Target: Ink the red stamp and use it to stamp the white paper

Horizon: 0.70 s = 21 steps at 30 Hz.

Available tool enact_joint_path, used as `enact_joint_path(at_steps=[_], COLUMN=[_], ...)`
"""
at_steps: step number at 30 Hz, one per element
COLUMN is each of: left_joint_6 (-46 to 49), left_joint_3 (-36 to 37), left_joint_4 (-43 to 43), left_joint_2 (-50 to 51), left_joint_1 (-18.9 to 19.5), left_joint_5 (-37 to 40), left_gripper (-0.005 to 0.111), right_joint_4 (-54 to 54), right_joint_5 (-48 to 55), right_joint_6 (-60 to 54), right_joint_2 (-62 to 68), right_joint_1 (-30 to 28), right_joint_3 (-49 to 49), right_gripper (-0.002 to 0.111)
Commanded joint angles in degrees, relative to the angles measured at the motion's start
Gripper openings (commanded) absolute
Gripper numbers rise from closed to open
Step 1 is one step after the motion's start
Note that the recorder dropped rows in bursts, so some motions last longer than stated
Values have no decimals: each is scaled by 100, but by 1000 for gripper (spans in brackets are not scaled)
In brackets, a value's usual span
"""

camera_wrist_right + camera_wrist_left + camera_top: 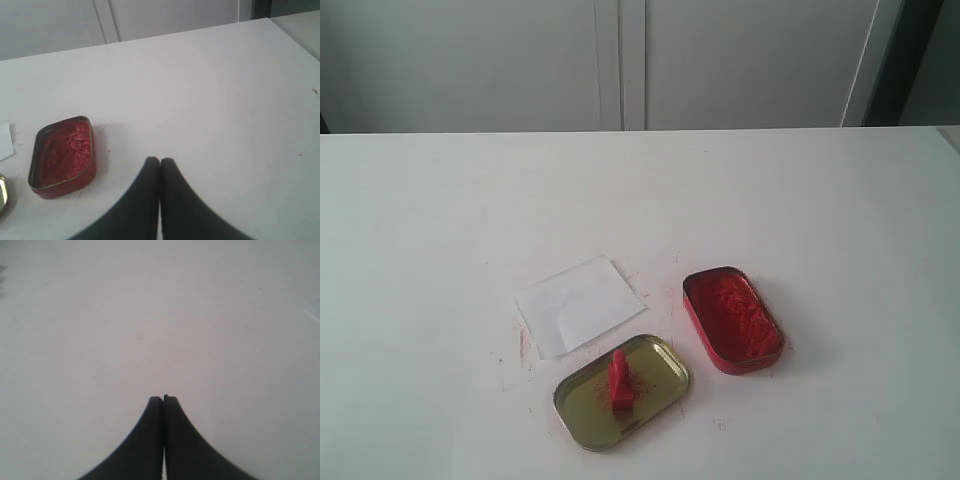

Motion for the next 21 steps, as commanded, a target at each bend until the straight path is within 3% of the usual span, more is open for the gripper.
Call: enact_joint_path(at_steps=[1,11,21], left_joint_6=[-2,-6,-6], left_joint_3=[14,14,14], left_joint_4=[-87,-68,-68], left_joint_2=[-27,-27,-27], left_joint_1=[-17,-17,-17], left_joint_5=[-11,-106,-1556], left_gripper=[0,0,0], right_joint_4=[0,0,0], right_joint_5=[-79,-79,-79], right_joint_6=[-19,-19,-19], right_joint_2=[-20,-20,-20], right_joint_1=[35,35,35], right_joint_3=[29,29,29], right_gripper=[0,0,0])
